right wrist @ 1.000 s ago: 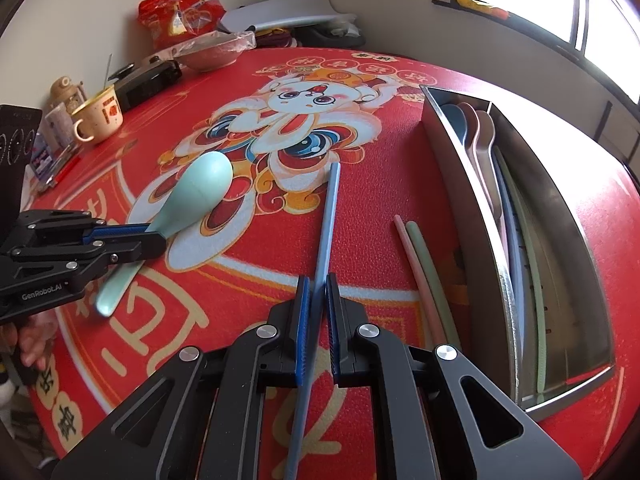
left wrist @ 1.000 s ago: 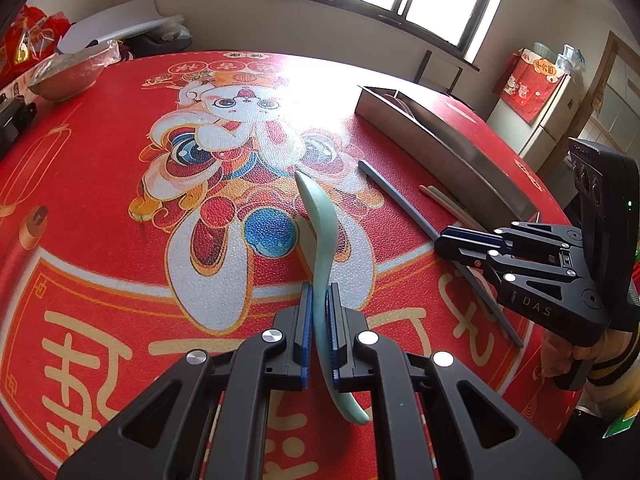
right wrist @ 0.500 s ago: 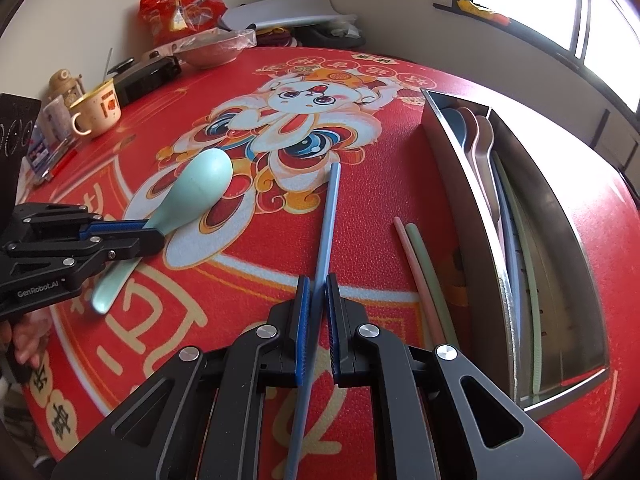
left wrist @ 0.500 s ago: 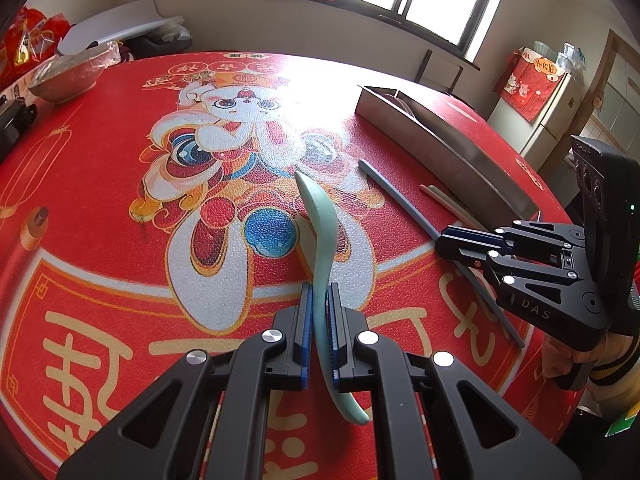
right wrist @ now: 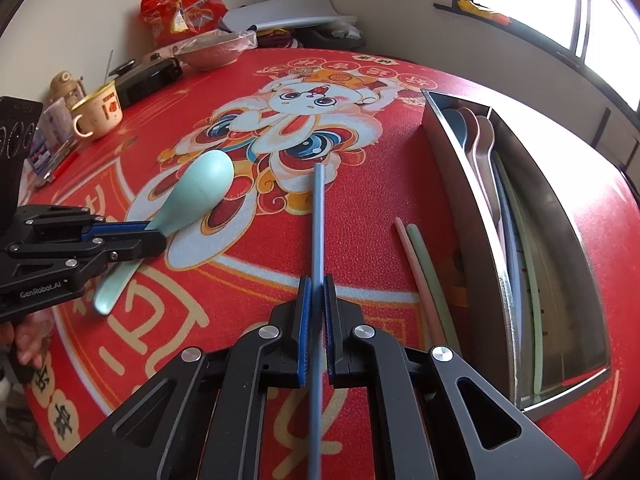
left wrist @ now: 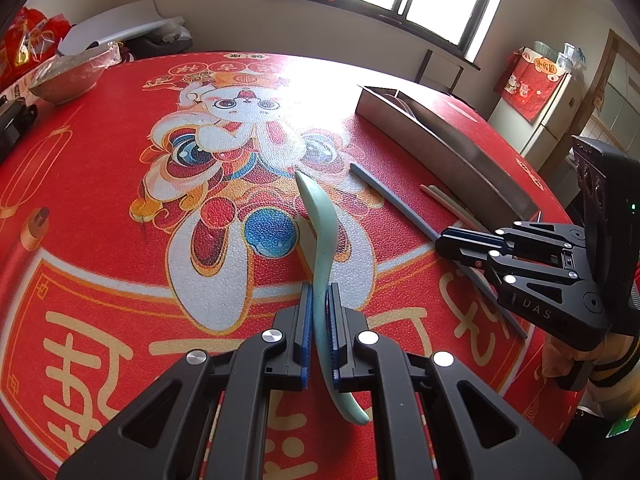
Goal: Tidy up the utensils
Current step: 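Carry the blue chopstick into the steel tray and open the right tool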
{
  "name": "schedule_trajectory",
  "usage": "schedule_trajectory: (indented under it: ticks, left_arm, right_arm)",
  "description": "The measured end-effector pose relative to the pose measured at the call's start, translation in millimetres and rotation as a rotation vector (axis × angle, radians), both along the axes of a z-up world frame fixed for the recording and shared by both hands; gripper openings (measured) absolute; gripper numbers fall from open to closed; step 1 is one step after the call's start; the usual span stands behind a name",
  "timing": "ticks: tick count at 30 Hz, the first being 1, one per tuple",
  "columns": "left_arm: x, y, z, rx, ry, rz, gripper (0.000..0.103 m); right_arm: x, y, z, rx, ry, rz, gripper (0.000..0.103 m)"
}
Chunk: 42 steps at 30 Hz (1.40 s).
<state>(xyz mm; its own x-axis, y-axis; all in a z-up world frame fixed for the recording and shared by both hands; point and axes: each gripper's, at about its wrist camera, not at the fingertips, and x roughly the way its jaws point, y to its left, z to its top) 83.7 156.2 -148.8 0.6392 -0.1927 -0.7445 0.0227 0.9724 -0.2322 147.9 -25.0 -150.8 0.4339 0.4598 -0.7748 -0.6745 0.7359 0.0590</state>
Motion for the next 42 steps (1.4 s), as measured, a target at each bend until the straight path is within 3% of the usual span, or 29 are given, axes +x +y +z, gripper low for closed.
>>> schedule_trajectory:
  ticks: [10,17,22,28,42]
  left_arm:
    - [0,1,0,0.0,0.0,0.001,0.008]
    - [0,2,0,0.003,-0.001,0.014,0.008]
    - [1,3,0,-0.004,-0.001,0.016,0.008]
    - [0,3,-1,-0.011,-0.001,0.016,0.008]
    - [0,3,-1,-0.013,-0.001,0.016,0.008]
  right_arm:
    - [4,-21,10,0.116,0.033,-0.032,0.006]
    - [17,-43,42,0.213,0.017,-0.072,0.006]
    - [58,-71,57,0.189,-0.035,-0.198,0.006]
    - [104,-90,44,0.096,-0.024,-0.313,0.006]
    - [121,-75,25,0.035,0.02,-0.323,0.006]
